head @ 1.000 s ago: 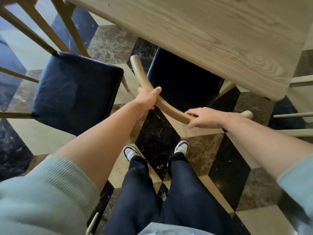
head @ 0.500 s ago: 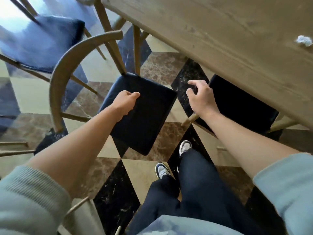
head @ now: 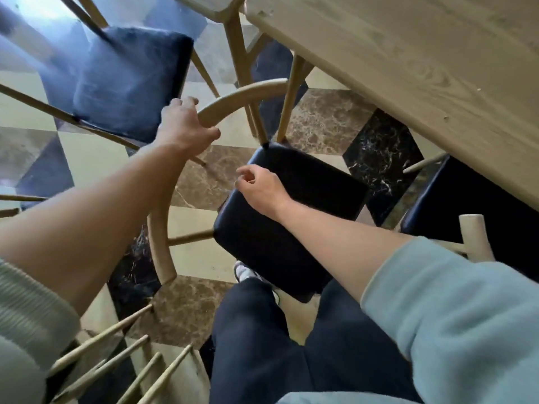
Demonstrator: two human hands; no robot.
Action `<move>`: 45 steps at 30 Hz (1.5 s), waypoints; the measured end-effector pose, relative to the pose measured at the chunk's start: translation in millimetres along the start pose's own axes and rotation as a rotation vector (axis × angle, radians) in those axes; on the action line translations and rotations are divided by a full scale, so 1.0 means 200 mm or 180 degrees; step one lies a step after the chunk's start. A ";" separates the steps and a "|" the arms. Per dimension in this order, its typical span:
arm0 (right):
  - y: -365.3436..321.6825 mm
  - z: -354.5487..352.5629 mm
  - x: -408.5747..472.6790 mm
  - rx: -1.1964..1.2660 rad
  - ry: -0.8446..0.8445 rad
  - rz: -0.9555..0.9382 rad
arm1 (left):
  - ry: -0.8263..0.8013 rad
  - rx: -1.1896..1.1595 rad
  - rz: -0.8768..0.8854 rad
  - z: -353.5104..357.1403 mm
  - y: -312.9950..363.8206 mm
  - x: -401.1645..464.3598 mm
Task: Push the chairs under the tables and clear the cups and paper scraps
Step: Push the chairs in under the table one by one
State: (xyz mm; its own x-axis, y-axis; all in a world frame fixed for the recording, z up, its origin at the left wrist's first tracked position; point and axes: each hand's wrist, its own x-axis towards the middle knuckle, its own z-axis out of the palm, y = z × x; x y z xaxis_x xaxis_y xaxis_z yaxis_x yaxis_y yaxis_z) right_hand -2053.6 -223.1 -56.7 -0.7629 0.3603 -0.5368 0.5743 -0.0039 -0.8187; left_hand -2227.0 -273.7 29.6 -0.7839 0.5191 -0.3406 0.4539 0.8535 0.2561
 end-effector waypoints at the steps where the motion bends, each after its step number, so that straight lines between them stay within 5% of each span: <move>1: -0.04 0.10 0.06 0.0144 -0.0121 0.0073 | -0.0210 -0.0075 0.0090 0.02 -0.05 0.07; 9: -0.24 0.80 0.30 0.0939 -0.0646 0.0924 | -0.1193 -0.0498 0.0770 0.17 -0.25 0.54; 13: -0.28 1.08 0.34 0.1272 -0.0383 0.1283 | -0.1232 -0.0608 0.0975 0.16 -0.36 0.64; 17: -0.35 1.06 0.38 0.0819 -0.0425 0.1481 | -0.1117 -0.0799 0.0812 0.14 -0.45 0.72; 27: -0.19 0.52 0.18 -0.0310 -0.0823 0.1100 | -0.0596 -0.1653 -0.0269 0.19 -0.48 0.60; 34: 0.05 0.01 -0.09 -0.1364 -0.0644 0.1148 | -0.0935 -0.2063 -0.0813 0.37 -0.20 0.34; 40: 0.16 -0.44 -0.29 -0.2497 0.0036 0.1173 | -0.1385 -0.2497 -0.1181 0.50 0.17 0.12; 45: 0.23 -0.72 -0.33 -0.2712 0.0820 0.1096 | -0.1435 -0.2709 -0.1209 0.57 0.46 0.10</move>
State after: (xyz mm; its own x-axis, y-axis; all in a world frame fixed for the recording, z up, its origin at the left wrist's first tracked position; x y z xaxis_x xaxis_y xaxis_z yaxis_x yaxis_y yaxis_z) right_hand -1933.2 -112.0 -29.6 -0.4812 0.6609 -0.5759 0.8559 0.4961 -0.1458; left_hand -2153.4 -178.8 -56.8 -0.5019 0.3411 -0.7948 -0.3773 0.7406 0.5561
